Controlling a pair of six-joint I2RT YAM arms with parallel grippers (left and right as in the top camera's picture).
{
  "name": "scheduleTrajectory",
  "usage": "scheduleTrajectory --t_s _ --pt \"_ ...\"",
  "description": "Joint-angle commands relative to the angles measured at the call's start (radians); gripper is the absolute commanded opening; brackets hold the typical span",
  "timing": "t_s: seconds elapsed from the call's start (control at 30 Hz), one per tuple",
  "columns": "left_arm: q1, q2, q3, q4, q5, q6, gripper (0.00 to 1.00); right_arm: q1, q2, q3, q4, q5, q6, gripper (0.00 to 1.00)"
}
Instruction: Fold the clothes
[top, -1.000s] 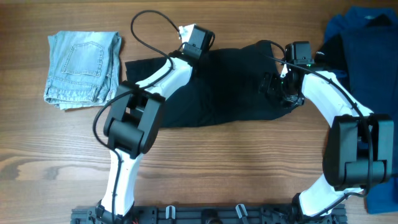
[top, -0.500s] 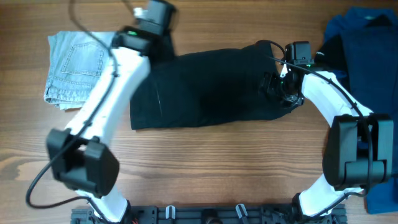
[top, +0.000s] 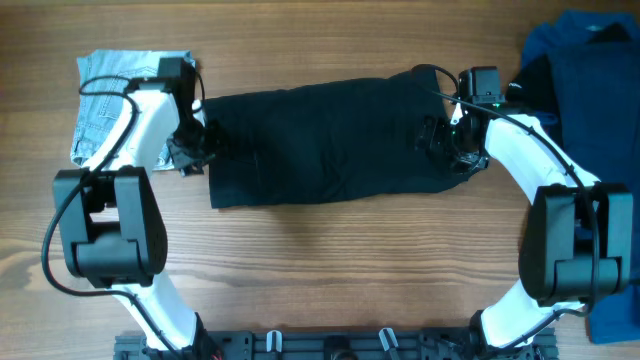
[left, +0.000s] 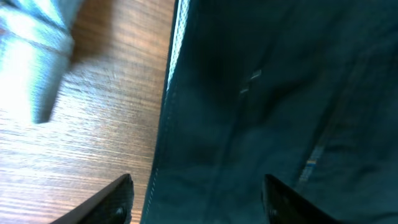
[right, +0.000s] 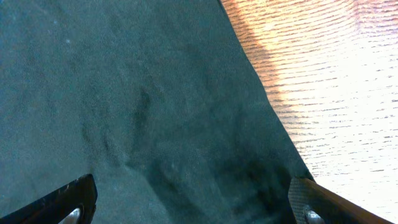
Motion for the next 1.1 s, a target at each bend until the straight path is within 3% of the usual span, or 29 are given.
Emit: scheduleTrajectory --t_s 0.0,0.2,0.43,0.63,0.7,0.9,1.0,1.07 --pt "0.002 0.011 -0.075 0.064 0.023 0.013 0.72 0.002 0.021 -0.004 0.0 -0.009 0.0 1.0" --pt "0.001 0.011 -0.181 0.212 0.023 0.013 0.79 0.002 0.021 -0.004 0.002 -0.016 0.0 0.99" --pt "-0.013 0.011 -0.24 0.237 0.034 0.013 0.78 0.002 0.021 -0.004 0.001 -0.017 0.0 0.99" --pt "-0.043 0.011 -0.276 0.267 0.034 0.013 0.64 0.002 0.021 -0.004 0.001 -0.017 0.0 0.99" --pt "-0.043 0.011 -0.276 0.27 0.034 0.013 0.54 0.002 0.021 -0.004 0.001 -0.017 0.001 1.0" --pt "-0.043 0.011 -0.276 0.275 0.034 0.013 0.48 0.002 0.021 -0.004 0.001 -0.017 0.001 0.99" --pt "-0.043 0.011 -0.276 0.277 0.034 0.013 0.34 0.002 0.021 -0.004 0.001 -0.017 0.001 1.0" --pt "-0.043 0.011 -0.276 0.277 0.034 0.013 0.3 0.002 0.021 -0.004 0.001 -0.021 0.001 0.99"
